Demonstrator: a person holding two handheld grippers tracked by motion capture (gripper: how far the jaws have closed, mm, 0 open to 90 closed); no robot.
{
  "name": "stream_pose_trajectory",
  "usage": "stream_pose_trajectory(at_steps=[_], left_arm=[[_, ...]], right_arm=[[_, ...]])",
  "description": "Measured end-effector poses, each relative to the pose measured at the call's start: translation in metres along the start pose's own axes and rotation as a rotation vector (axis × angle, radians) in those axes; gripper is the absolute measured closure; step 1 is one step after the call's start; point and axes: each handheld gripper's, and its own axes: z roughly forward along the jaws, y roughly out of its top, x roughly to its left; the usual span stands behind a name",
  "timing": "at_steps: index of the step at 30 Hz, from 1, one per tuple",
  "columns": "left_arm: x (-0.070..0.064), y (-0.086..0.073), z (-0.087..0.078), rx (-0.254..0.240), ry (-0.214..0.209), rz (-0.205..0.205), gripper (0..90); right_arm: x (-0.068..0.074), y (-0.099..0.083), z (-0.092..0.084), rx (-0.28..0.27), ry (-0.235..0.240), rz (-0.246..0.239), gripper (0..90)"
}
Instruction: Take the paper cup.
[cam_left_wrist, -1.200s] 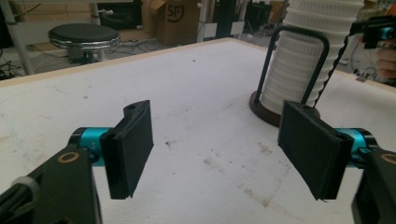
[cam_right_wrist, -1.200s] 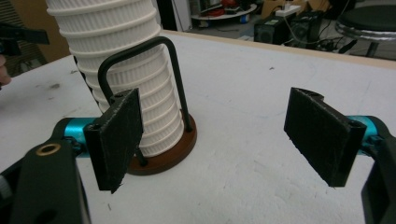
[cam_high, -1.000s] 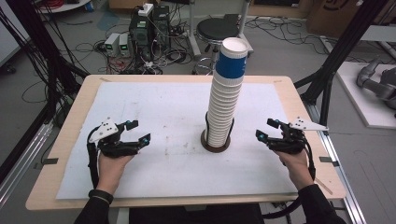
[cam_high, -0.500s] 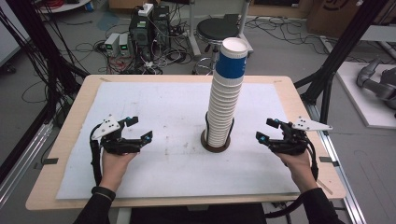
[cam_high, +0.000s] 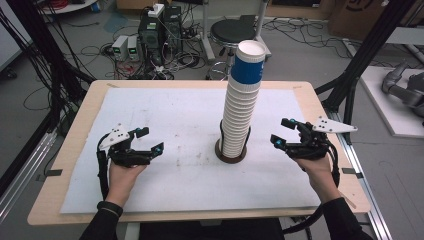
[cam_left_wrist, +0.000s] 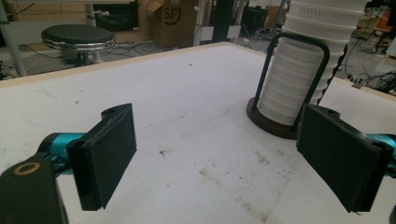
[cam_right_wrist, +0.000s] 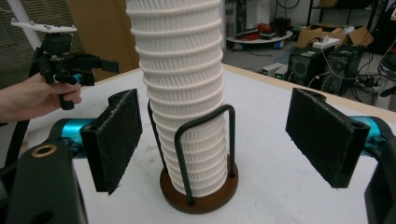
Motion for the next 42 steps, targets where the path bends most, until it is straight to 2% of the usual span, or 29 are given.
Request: stream_pose_trajectory(at_steps=[6, 15, 22, 24, 33, 42], left_arm=[[0.001, 0.0, 0.0, -0.002, -0.004, -0.007, 12.2], [0.0, 0.0, 0.001, 0.01, -0.021, -0.006, 12.2], [0.0, -0.001, 0.002, 0.017, -0.032, -0.012, 12.0], [0.0, -0.001, 0.002, 0.018, -0.035, -0.016, 12.0], [0.0, -0.001, 0.003, 0.02, -0.05, -0.023, 12.0], [-0.001, -0.002, 0.004, 0.03, -0.066, -0.023, 12.0]], right_arm=[[0.0, 0.015, 0.003, -0.033, 0.024, -0.015, 18.8], [0.004, 0.04, 0.013, -0.03, 0.075, -0.038, 18.9], [0.009, 0.07, 0.029, -0.034, 0.101, -0.08, 18.8], [0.009, 0.076, 0.033, -0.029, 0.114, -0.076, 18.8], [0.01, 0.091, 0.049, -0.019, 0.123, -0.066, 18.8], [0.013, 0.105, 0.064, 0.019, 0.116, -0.069, 18.7]])
